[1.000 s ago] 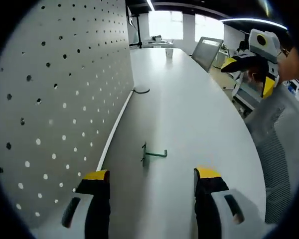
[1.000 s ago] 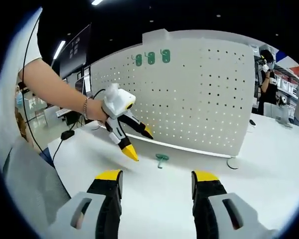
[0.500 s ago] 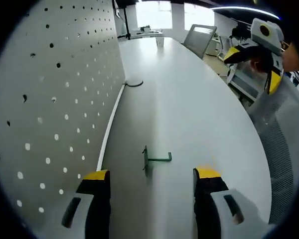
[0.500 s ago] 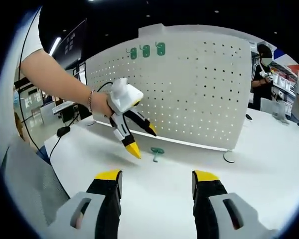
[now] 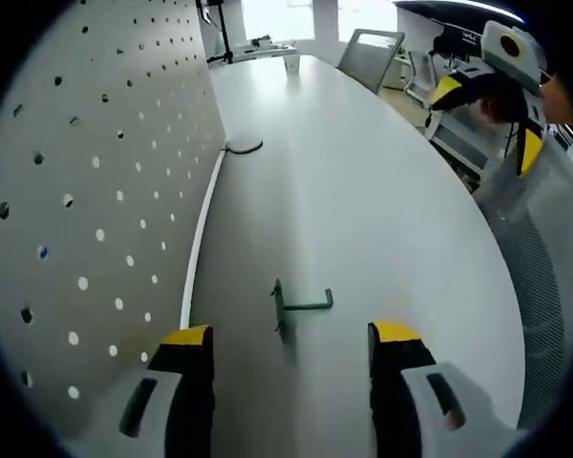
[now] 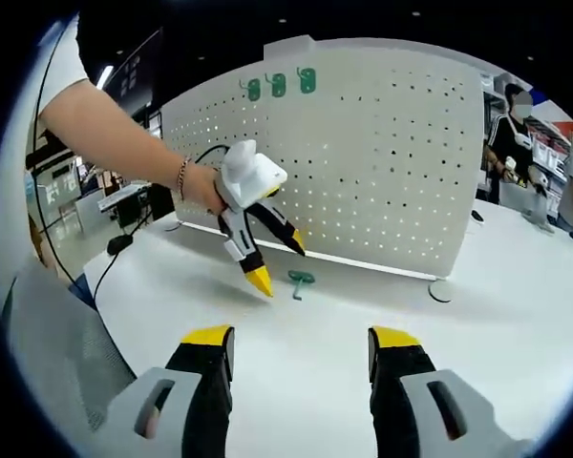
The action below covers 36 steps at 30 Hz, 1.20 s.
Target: Insert the hook assembly into the mounting plate slot until the hook locks in place.
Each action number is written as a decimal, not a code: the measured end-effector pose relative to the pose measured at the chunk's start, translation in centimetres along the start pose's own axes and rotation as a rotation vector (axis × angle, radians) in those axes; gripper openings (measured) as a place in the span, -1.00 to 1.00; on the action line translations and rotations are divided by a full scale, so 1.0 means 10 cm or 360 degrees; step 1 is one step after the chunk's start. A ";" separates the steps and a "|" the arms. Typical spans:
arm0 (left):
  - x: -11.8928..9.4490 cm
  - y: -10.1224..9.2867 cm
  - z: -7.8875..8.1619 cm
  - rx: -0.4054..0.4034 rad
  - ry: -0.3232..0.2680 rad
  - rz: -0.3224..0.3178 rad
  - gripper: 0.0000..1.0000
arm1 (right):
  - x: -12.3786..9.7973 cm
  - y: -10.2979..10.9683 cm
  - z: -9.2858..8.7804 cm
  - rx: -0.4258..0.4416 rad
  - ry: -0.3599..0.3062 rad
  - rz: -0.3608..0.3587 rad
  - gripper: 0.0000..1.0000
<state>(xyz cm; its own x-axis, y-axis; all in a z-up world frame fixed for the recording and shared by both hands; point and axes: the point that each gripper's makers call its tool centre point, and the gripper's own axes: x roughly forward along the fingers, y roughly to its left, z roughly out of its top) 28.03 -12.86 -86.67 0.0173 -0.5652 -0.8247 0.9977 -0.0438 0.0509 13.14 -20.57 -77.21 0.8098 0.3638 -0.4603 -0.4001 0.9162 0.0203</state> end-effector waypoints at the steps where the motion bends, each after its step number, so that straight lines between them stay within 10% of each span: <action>1: 0.01 0.00 0.00 0.0005 0.0007 -0.0003 0.33 | 0.00 0.00 -0.01 0.0007 0.0004 0.0001 0.09; 14: 0.09 -0.03 -0.11 0.0142 0.0113 -0.0019 0.22 | -0.01 -0.02 -0.05 0.0037 0.0021 -0.0009 0.08; 36: 0.13 -0.03 -0.05 -0.0069 0.0023 -0.0001 -0.34 | 0.00 -0.02 -0.07 0.0044 0.0036 -0.0008 0.07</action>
<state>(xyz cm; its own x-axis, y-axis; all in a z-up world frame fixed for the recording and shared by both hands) 27.76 -13.19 -88.06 0.0174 -0.5531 -0.8330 0.9996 -0.0083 0.0264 12.91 -20.92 -77.79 0.8017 0.3558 -0.4803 -0.3840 0.9224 0.0423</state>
